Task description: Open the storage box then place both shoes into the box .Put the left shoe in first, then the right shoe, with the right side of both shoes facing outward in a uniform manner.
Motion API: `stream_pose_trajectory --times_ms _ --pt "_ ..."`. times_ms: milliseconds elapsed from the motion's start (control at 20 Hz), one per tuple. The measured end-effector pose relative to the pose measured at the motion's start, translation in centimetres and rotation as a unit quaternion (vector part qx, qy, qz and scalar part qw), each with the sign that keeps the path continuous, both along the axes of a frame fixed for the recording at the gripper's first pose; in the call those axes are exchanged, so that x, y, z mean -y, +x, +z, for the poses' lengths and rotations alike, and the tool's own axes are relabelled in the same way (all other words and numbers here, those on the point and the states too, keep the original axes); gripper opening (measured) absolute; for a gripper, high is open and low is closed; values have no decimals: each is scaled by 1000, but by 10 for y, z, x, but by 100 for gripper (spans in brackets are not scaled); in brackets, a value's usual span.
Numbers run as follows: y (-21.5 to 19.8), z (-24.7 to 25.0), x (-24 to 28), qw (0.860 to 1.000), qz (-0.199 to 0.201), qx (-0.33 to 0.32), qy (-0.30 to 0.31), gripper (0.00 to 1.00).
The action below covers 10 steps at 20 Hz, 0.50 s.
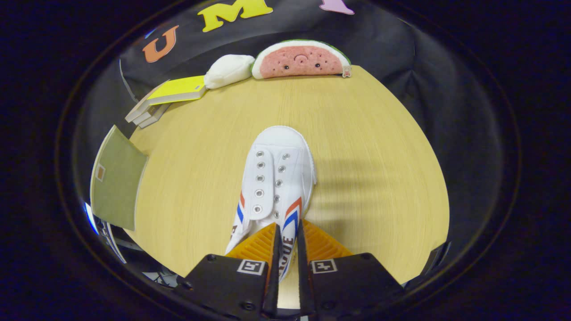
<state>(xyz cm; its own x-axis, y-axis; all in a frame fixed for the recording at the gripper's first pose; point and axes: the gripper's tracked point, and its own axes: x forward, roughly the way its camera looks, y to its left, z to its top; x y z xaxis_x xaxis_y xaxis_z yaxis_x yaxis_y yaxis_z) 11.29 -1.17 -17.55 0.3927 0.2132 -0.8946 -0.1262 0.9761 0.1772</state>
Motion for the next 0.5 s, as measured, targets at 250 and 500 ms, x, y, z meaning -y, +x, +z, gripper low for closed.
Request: stream_pose_trajectory --times_ms 250,500 --pt "-5 9 -11 997 -46 -17 67 6" --pt "-13 31 -16 994 -62 -3 90 6"
